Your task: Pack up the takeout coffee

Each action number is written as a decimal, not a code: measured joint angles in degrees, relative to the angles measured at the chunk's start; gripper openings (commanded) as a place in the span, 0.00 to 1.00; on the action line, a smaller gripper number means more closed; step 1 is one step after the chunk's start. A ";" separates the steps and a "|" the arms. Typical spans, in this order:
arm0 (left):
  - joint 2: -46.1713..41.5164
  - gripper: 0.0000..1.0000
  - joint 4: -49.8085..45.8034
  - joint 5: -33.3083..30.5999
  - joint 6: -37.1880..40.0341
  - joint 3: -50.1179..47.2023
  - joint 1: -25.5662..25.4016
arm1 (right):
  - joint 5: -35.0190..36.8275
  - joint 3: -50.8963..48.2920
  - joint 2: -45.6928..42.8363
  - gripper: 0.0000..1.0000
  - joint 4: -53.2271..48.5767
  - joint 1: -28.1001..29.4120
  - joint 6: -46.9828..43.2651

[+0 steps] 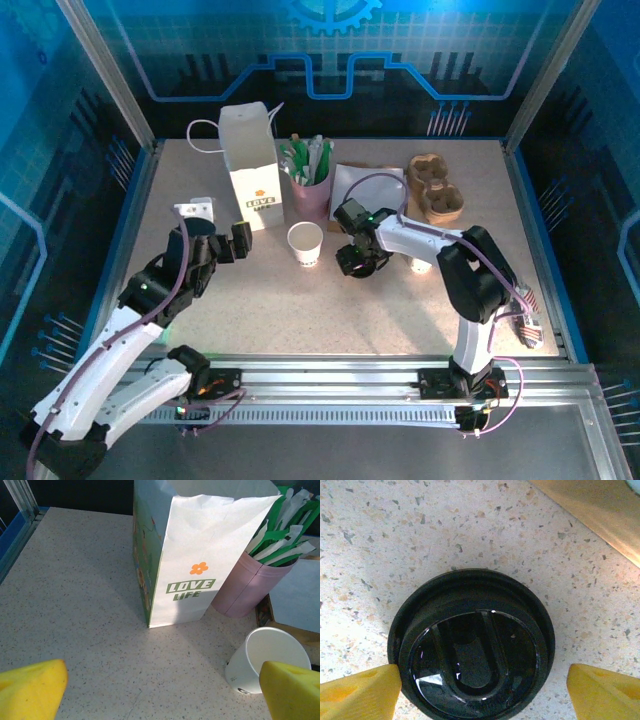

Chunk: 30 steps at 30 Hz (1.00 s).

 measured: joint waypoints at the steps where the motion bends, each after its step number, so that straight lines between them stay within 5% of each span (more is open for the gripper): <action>1: 0.11 0.99 0.02 0.00 -0.02 0.00 0.04 | -0.04 0.00 0.24 0.84 0.20 -0.07 -0.07; 30: 1.27 0.99 0.02 1.55 0.00 0.00 1.90 | -1.44 0.02 -1.31 0.68 -0.57 0.09 -0.44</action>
